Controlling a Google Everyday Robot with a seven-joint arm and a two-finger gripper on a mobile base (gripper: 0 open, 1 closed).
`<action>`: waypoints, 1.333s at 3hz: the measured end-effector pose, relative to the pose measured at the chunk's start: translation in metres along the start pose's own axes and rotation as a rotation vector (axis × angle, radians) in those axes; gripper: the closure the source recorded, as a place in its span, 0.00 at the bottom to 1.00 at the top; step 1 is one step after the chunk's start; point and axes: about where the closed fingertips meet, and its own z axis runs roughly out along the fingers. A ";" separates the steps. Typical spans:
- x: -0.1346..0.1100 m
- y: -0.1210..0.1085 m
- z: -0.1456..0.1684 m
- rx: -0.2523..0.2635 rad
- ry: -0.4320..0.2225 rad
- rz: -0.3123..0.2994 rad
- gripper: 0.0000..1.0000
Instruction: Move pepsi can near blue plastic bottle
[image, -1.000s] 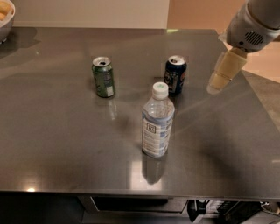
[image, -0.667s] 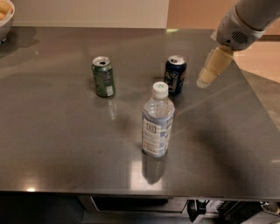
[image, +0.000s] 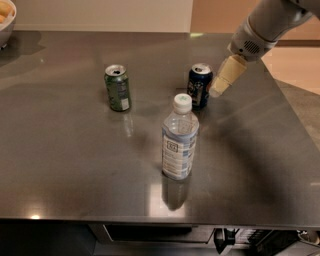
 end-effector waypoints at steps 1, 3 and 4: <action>-0.004 -0.002 0.016 -0.027 -0.010 0.016 0.00; -0.012 0.001 0.035 -0.084 -0.042 0.026 0.18; -0.018 0.005 0.038 -0.106 -0.066 0.014 0.42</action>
Offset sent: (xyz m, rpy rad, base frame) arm 0.0156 0.0234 -0.0266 0.0905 0.0747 0.0247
